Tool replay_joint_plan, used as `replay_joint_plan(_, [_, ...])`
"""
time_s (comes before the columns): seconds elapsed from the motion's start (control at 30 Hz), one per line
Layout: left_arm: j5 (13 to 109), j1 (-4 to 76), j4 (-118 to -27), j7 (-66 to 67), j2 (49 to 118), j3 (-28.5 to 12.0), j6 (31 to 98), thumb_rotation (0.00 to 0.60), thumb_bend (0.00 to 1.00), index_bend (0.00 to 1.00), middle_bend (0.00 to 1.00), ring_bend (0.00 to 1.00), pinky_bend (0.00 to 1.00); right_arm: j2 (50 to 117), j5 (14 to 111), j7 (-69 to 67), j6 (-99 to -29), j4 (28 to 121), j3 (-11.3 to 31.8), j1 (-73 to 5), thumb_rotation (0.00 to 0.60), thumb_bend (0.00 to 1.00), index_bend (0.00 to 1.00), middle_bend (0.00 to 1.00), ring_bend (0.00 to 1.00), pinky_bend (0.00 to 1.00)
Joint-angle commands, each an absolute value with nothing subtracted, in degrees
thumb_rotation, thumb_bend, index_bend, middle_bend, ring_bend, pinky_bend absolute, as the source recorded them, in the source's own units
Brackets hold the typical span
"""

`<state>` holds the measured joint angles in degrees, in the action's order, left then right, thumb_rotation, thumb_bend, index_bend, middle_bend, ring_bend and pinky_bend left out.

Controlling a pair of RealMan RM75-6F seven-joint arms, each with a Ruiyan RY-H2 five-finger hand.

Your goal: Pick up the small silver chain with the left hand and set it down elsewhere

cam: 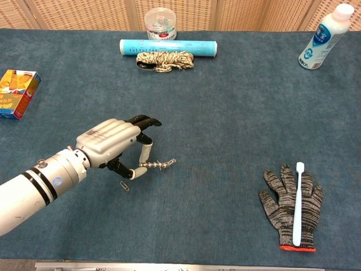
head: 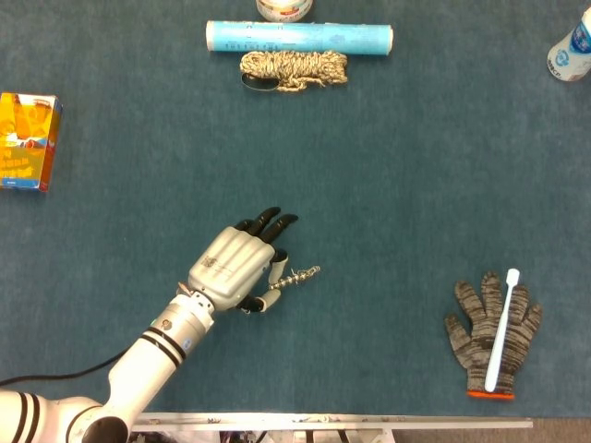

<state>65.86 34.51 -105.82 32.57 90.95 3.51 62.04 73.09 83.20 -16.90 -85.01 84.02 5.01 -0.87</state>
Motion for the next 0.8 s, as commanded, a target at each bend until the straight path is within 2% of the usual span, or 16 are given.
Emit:
replay_joint_plan(0.03, [66.3, 34.2, -106.2, 32.7, 90.6, 3.8, 62.3, 0.6, 0.33, 0.66, 0.1, 0.01, 0.23, 73.2, 83.4, -17.0, -84.9, 84.0, 4.9, -1.0, 0.6, 0.0, 0.24, 0.29, 0.2, 0.32])
replay_joint_plan(0.8, [72.5, 29.7, -107.6, 26.8, 84.2, 7.8, 63.6, 0.6, 0.33, 0.67, 0.1, 0.01, 0.23, 72.8, 83.7, -17.5, -84.0, 85.1, 4.7, -1.6, 0.6, 0.0, 0.24, 0.29, 0.2, 0.32])
